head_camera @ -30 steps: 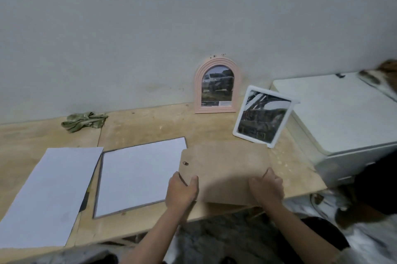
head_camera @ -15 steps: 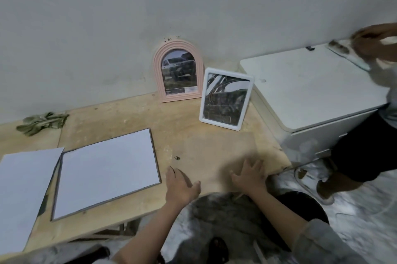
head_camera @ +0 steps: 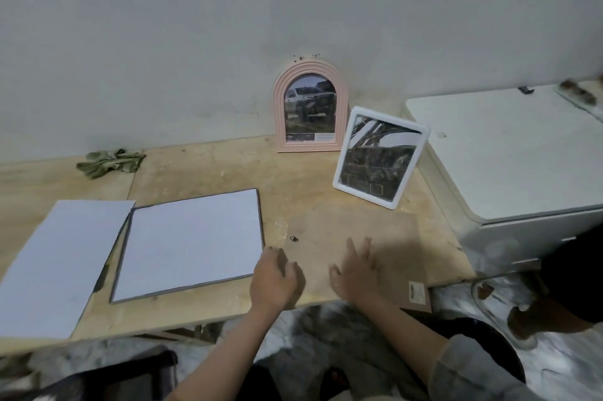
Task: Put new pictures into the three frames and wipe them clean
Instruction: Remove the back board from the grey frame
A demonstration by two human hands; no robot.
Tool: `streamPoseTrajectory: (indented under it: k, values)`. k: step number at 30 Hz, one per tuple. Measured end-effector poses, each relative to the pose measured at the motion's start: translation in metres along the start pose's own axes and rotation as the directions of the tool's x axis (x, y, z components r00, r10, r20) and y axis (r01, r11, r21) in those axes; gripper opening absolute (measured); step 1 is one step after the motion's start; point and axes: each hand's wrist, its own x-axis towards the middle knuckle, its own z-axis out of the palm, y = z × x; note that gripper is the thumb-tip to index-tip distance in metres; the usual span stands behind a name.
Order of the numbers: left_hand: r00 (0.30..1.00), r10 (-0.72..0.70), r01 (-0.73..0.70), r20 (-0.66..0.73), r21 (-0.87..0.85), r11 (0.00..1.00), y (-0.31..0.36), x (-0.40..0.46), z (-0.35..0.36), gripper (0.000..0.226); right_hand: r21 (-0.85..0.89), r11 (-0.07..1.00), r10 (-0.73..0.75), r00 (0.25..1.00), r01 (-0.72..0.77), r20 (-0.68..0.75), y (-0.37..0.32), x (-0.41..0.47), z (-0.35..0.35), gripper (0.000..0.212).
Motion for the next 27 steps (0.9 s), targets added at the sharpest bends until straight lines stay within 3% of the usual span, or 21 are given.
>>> streamPoseTrajectory:
  k: [5,11,16,22,27]
  values:
    - [0.98,-0.106,0.094,-0.168,-0.078,0.993,-0.036,0.025,-0.057,0.037,-0.147,0.954,-0.269,0.963,0.263,-0.018,-0.072,0.018,0.023,0.069]
    - [0.949,-0.212,0.215,-0.232,-0.011,0.977,-0.113,0.07,-0.13,0.048,-0.155,0.901,-0.395,0.914,0.405,0.093,-0.159,0.048,0.056,0.072]
    - [0.971,-0.142,0.173,-0.191,0.156,0.972,-0.166,0.106,-0.176,0.056,-0.259,0.861,-0.399,0.898,0.437,0.186,-0.2,0.072,0.056,0.079]
    - [0.987,-0.16,0.149,0.006,0.335,0.93,-0.194,0.129,-0.174,0.102,-0.357,0.855,-0.334,0.926,0.376,0.176,-0.192,0.085,0.059,0.097]
    - [0.989,-0.14,0.101,0.054,0.447,0.889,-0.189,0.125,-0.17,0.103,-0.343,0.861,-0.321,0.925,0.375,0.204,-0.19,0.077,0.063,0.097]
